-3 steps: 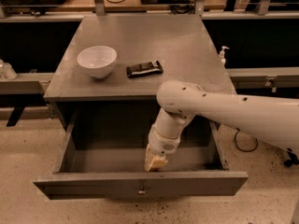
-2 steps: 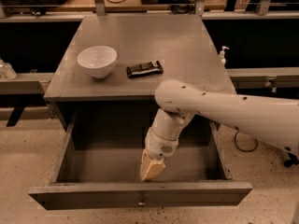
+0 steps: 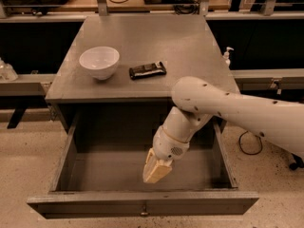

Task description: Open top drawer

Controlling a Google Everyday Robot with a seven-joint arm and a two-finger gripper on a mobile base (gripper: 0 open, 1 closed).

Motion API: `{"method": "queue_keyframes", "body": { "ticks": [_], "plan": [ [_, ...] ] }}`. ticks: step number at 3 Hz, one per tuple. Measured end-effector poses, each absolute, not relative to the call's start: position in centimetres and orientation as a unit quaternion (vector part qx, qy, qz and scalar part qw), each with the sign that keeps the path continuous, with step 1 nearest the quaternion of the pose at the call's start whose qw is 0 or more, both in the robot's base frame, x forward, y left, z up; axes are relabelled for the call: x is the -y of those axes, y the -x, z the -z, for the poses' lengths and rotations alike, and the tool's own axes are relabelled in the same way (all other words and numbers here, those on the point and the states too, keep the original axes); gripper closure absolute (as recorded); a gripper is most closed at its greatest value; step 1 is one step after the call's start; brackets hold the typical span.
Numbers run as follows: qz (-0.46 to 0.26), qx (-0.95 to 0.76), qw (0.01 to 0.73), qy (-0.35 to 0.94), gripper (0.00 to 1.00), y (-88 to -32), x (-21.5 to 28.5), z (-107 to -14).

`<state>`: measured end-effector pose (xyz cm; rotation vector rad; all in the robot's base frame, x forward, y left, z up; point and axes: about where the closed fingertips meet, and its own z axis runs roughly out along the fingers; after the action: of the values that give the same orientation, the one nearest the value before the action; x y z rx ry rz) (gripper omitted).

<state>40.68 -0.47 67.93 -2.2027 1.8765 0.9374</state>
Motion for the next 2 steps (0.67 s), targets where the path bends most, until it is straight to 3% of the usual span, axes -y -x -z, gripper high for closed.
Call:
{"method": "queue_keyframes", "body": {
  "ticks": [2],
  "plan": [
    [-0.171,-0.612,0.218,0.741,1.00,-45.7,1.6,-76.4]
  ]
}}
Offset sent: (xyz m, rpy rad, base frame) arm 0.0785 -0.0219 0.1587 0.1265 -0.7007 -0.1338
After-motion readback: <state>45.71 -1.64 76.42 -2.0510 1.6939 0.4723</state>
